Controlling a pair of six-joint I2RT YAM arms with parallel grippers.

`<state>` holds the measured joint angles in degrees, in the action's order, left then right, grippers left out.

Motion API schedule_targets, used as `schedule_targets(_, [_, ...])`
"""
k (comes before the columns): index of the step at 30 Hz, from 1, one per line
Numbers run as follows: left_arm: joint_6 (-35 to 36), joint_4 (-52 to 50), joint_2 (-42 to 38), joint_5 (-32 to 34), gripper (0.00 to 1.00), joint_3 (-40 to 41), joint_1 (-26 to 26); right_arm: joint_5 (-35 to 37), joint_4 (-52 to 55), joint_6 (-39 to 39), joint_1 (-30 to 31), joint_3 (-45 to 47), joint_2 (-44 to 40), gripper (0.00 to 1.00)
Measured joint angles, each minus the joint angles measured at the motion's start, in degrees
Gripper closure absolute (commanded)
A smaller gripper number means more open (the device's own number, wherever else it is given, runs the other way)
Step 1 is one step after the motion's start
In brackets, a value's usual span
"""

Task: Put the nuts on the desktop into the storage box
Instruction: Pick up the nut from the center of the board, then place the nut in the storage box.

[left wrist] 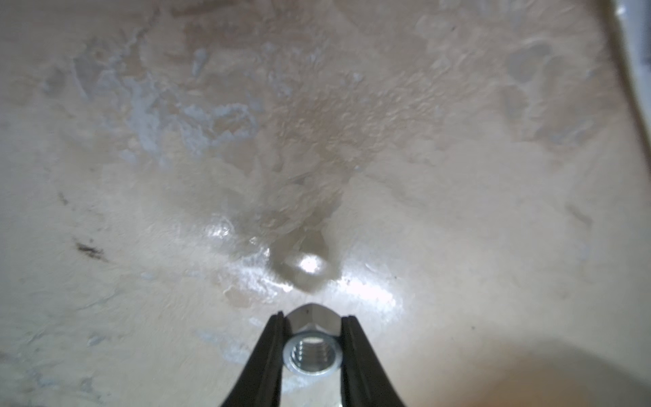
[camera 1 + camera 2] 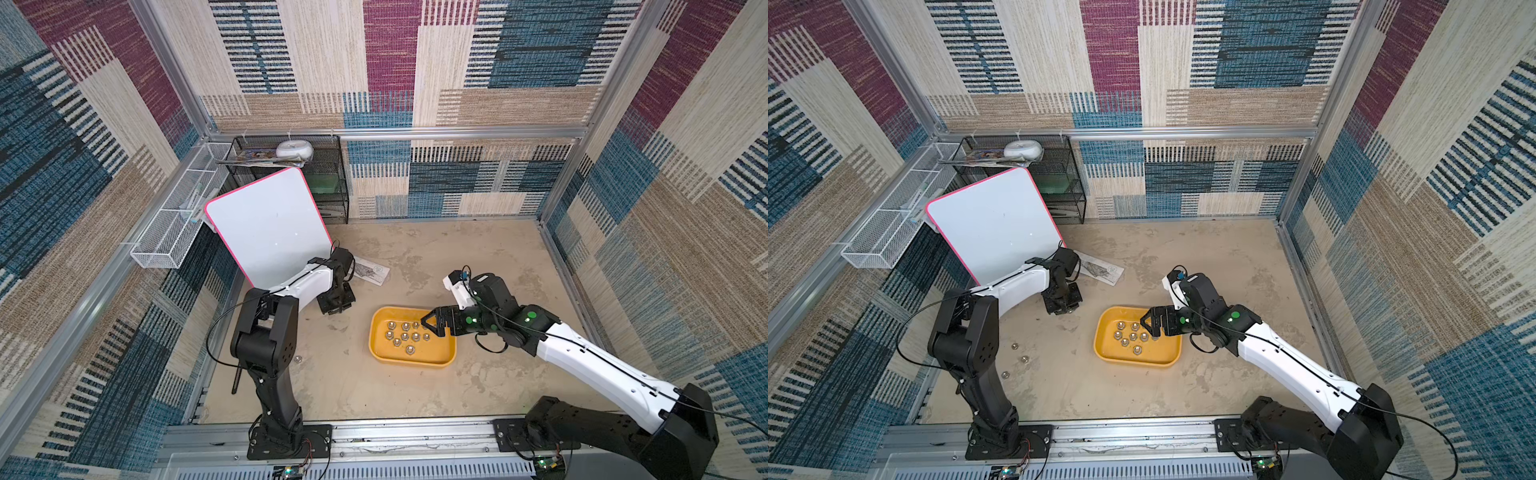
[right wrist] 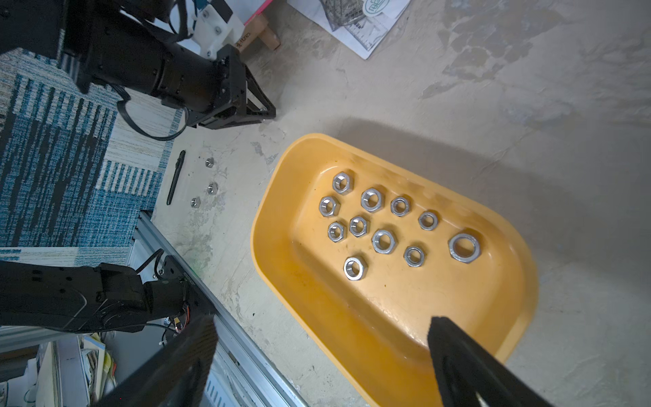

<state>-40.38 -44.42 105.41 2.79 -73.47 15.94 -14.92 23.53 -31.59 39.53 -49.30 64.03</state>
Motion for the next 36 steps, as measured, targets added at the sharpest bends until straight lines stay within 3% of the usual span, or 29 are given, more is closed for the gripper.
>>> schedule_targets(7, [-0.4,-3.8,-7.3,-1.3,0.77,-0.5,3.0,1.0,-0.9,0.0,0.0,2.7,-2.6,0.01])
schedule_targets(16, [-4.1,-7.3,-11.3,-2.4,0.76,-2.1,14.9,2.4,-0.8,-0.3,0.0,6.9,-9.4,0.01])
schedule_targets(27, [-8.7,-7.4,-3.6,-2.8,0.77,-6.1,26.0,2.9,0.7,-0.6,0.0,8.7,-15.0,0.01])
schedule_targets(36, [-10.0,-6.4,4.6,-4.2,0.78,-10.8,28.5,3.8,2.6,-0.9,0.0,8.8,-16.7,0.01])
